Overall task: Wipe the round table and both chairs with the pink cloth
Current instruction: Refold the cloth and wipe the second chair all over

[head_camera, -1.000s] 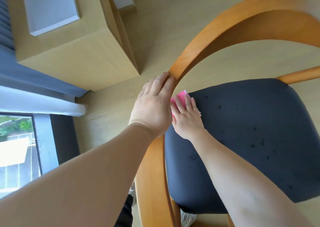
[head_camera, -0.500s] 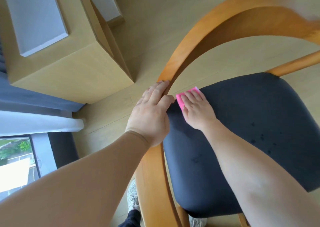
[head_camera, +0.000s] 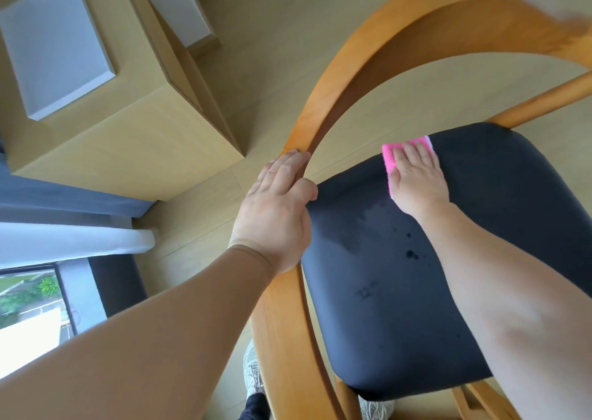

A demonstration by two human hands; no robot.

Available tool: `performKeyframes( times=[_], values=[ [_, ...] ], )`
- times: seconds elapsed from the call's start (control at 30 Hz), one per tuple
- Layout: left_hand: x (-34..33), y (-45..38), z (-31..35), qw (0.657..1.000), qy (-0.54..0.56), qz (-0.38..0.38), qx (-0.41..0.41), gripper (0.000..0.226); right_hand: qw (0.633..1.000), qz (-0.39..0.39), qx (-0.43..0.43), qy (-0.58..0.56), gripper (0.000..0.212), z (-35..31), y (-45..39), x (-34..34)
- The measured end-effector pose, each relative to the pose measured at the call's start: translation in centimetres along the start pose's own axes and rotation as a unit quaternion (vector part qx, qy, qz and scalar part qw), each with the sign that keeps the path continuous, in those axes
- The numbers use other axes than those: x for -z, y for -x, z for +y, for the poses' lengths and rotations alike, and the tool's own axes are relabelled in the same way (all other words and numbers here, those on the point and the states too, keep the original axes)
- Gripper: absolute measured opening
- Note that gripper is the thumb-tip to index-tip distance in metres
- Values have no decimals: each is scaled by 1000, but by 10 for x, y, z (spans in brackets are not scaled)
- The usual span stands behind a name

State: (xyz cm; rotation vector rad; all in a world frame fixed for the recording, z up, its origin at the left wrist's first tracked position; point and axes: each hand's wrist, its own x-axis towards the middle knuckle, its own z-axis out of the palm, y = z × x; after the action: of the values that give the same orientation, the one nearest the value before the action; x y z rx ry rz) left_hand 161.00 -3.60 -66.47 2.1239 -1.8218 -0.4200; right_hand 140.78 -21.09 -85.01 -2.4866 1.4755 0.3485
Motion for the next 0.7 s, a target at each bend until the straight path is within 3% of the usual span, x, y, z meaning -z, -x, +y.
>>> performKeyframes(
  times=[0.1, 0.33, 0.7],
  values=[
    [-1, 0, 0, 1000, -4, 3, 0, 22, 1000, -2, -17, -10, 62, -19, 12, -6],
    [1, -2, 0, 999, -13, -31, -30, 20, 997, 12, 68, 33, 63, -56, 42, -18],
    [4, -3, 3, 998, -29, -45, -16, 24, 959, 19, 283, 2, 53, -143, 112, -41]
  ],
)
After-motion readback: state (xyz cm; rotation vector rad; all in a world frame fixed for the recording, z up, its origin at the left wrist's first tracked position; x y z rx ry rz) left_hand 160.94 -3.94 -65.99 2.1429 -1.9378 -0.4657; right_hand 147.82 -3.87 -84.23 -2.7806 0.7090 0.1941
